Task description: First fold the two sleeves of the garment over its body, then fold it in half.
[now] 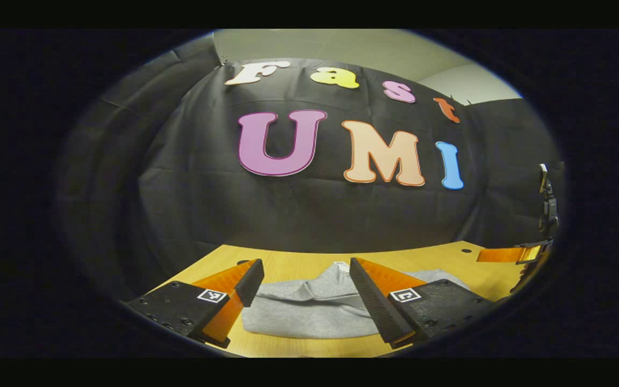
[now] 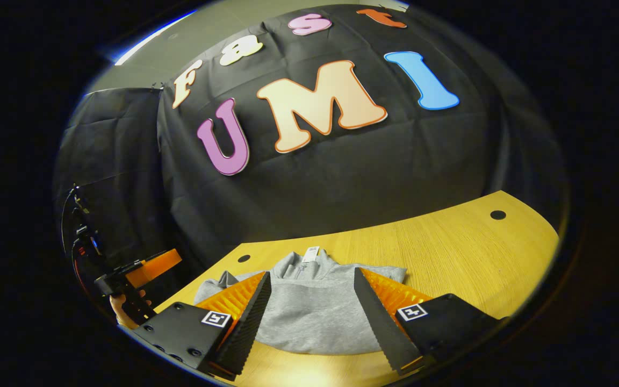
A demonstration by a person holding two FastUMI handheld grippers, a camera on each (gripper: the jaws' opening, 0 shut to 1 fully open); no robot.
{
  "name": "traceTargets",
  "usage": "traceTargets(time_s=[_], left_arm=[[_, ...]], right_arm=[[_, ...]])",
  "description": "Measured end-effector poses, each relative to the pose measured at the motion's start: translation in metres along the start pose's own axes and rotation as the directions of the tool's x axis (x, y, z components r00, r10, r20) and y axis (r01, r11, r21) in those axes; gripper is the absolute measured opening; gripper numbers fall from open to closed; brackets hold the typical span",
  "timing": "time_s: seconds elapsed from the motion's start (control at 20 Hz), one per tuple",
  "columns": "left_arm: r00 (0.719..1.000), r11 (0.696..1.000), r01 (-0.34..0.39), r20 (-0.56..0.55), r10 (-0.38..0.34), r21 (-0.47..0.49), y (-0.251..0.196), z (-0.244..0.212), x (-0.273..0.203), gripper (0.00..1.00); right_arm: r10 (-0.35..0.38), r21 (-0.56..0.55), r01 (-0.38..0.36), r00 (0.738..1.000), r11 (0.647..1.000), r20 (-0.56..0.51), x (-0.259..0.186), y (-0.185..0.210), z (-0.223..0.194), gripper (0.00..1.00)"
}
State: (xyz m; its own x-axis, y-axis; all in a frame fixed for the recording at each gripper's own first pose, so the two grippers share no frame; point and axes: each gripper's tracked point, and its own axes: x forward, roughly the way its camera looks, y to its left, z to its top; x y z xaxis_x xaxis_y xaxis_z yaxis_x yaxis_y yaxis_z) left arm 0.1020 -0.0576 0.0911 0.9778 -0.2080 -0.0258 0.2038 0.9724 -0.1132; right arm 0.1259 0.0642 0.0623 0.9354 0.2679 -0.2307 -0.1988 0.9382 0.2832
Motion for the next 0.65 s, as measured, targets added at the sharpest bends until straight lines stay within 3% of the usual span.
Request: traceTargets(time_s=[0.4,0.65], left_arm=[[0.998,0.999,0.045,0.042,-0.046,0.019,-0.015,-0.008,-0.077,0.94],[0.996,0.996,0.079,0.032,-0.08,0.034,-0.03,-0.028,-0.1,0.94]], right_arm=[[0.022,-0.181,-0.007,0.996,0.983,0.083,-0.059,0.031,-0.038,0.97],[0.04,-0.213,-0.001,0.983,0.977,0.177,-0.076,0.032,-0.042,0.97]])
